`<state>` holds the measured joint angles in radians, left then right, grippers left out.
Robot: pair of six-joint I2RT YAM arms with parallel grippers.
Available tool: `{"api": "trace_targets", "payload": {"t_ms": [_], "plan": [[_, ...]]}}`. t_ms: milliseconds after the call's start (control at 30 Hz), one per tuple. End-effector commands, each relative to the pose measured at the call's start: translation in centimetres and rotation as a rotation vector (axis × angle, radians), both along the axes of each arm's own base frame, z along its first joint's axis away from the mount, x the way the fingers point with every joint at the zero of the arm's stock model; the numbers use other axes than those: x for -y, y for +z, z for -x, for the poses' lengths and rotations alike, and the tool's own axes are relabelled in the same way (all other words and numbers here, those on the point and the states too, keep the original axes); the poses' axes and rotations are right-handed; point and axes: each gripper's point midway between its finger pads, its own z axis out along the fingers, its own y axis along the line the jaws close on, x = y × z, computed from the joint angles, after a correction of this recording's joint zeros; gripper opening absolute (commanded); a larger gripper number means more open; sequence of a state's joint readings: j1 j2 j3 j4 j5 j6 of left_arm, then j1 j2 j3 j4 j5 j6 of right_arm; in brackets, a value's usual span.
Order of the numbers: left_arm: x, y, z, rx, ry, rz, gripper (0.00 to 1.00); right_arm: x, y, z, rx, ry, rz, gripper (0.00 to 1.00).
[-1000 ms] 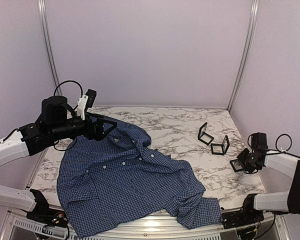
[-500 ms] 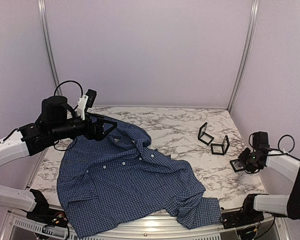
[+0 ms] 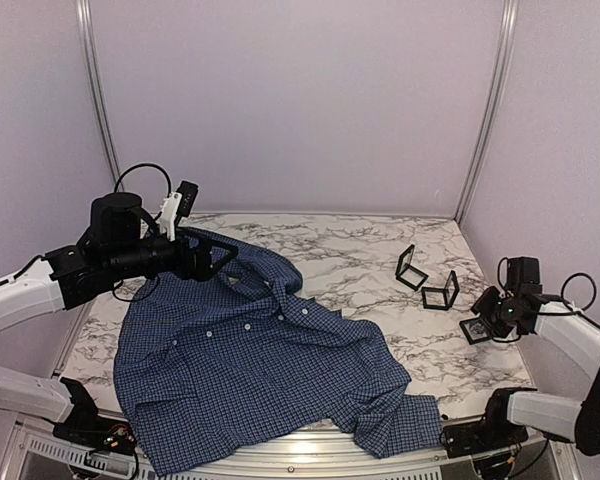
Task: Remove the brooch from the garment
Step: Place the brooch in the brooch box, then pick up the flattened clothing from the center of the board.
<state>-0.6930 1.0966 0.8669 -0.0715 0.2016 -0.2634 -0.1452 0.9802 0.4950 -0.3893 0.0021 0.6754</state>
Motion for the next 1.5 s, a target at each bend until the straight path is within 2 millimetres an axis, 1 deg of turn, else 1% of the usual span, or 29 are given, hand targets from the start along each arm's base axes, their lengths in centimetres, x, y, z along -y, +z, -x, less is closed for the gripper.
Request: {"api": "trace_targets", "payload": {"t_ms": [0,100,200,267,333,467,567,733,900,1067,1167,1267,1333,1400,1433,1467], "plan": [[0.3,-0.9,-0.7,-0.034,0.018,0.021,0.99,-2.4,2.8,-1.7,0.09,0.076,0.003,0.56],[0.4,-2.0,-1.1,-0.074,0.031,0.02,0.99,-3.3,3.6,-2.1,0.128,0.094,0.006,0.61],[0.6,-3.1,-1.2,-0.118,0.041,0.03,0.99,-5.3,4.8,-2.3,0.166,0.156,0.018,0.64],[0.6,-4.5,-1.4,-0.166,0.059,0.026,0.99,-6.2,5.5,-2.3,0.184,0.187,0.028,0.66],[0.7,-5.0,-2.0,-0.177,0.081,0.044,0.99,-7.2,6.1,-2.4,0.195,0.219,0.032,0.67],[1.1,-6.4,-2.9,-0.23,0.107,0.066,0.99,-9.7,7.3,-2.6,0.212,0.296,0.047,0.68],[1.3,-7.3,-3.8,-0.272,0.14,0.092,0.99,-12.2,8.0,-3.0,0.217,0.367,0.046,0.68],[1.0,-8.8,-5.4,-0.355,0.215,0.15,0.99,-17.4,9.2,-4.1,0.237,0.49,0.059,0.68],[0.2,-11.0,-6.5,-0.456,0.294,0.187,0.99,-23.3,9.9,-5.6,0.251,0.621,0.067,0.68],[-0.3,-12.5,-7.0,-0.522,0.33,0.21,0.99,-29.9,10.2,-7.6,0.265,0.751,0.08,0.68],[-0.7,-13.2,-7.2,-0.545,0.351,0.214,0.98,-33.9,9.9,-8.9,0.258,0.832,0.103,0.68],[-1.0,-13.8,-7.5,-0.567,0.38,0.221,0.98,-37.5,9.2,-9.9,0.249,0.907,0.098,0.68],[-1.2,-14.3,-7.6,-0.585,0.401,0.22,0.98,-39.6,8.3,-10.4,0.234,0.953,0.089,0.68],[-1.3,-14.8,-7.6,-0.605,0.416,0.222,0.98,-41.4,8.0,-10.6,0.233,0.992,0.087,0.69],[-1.3,-15.1,-7.6,-0.616,0.42,0.223,0.98,-42.4,8.3,-10.8,0.243,1.006,0.085,0.69],[-1.2,-15.2,-7.6,-0.623,0.419,0.227,0.98,-43.1,7.7,-10.7,0.234,1.025,0.087,0.69]]}}
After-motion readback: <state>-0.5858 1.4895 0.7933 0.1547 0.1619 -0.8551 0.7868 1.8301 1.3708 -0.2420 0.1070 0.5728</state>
